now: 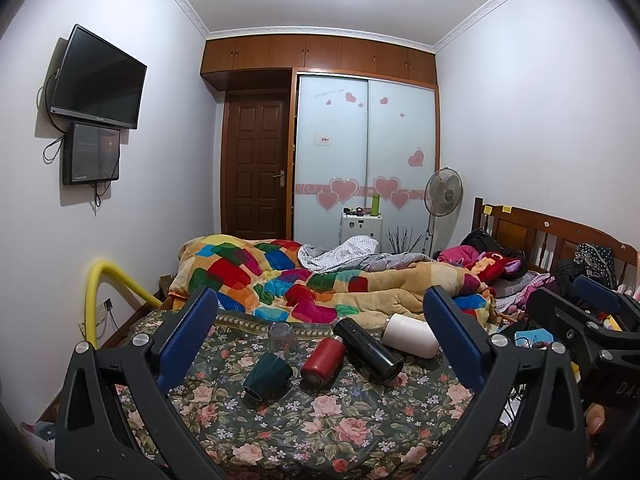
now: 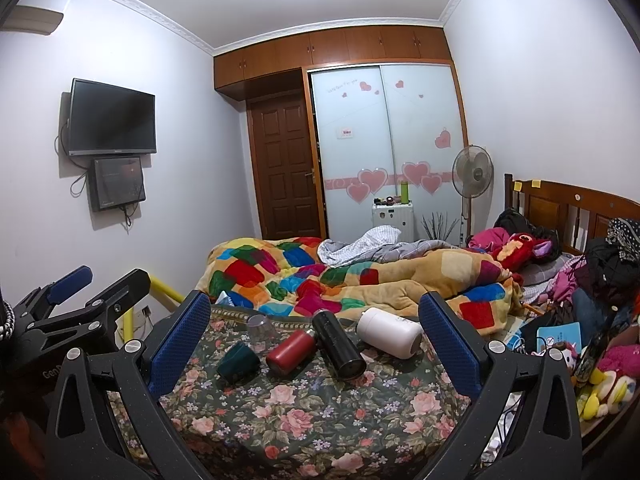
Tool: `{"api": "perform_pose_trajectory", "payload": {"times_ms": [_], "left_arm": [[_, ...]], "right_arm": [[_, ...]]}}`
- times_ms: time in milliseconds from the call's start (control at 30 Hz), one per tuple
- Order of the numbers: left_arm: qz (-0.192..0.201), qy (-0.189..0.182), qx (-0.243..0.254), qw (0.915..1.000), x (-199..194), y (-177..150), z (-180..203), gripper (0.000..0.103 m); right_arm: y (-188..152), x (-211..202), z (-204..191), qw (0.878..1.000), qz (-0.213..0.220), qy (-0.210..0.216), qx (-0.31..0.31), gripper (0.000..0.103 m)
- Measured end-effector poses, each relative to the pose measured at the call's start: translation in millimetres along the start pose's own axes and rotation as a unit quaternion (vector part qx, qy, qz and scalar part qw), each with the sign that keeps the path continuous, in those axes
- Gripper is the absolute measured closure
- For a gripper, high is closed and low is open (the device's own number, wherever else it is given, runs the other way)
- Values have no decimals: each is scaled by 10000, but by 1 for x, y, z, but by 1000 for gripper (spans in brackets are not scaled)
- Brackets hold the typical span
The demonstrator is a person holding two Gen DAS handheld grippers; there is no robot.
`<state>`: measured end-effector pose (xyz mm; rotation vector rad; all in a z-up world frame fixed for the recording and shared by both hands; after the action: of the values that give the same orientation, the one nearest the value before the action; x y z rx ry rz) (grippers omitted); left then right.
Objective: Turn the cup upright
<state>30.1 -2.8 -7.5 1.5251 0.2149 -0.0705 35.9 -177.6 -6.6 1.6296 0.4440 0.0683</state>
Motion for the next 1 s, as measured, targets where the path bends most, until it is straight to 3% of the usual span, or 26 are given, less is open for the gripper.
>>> {"api": "perform_pose_trajectory", "payload": {"times_ms": [667,833,1000], "left_arm": [[-17,-14,-3,10000,1,1,0,0],[-132,15,-33,9999,16,-5,-5,0],[-535,138,-87,9984,54,-23,-17,0]], "right_arm": [[0,6,3,10000,-53,-3,-20,0],[-3,18,5,9999,-152,-12,-18,0],[-13,39,11,9992,-393,-82,13,0]]}}
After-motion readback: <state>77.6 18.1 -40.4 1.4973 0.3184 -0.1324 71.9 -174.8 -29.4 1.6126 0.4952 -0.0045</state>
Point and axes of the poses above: each gripper's, at about its wrist camera, not at the fingertips, and x roughly the way its jaws point, z to its right, y to its top, the point moved 3 cm from there along x, roughly the way its jaws point, and after that the axes turned 4 degrees about y, right-handed, at the moved point
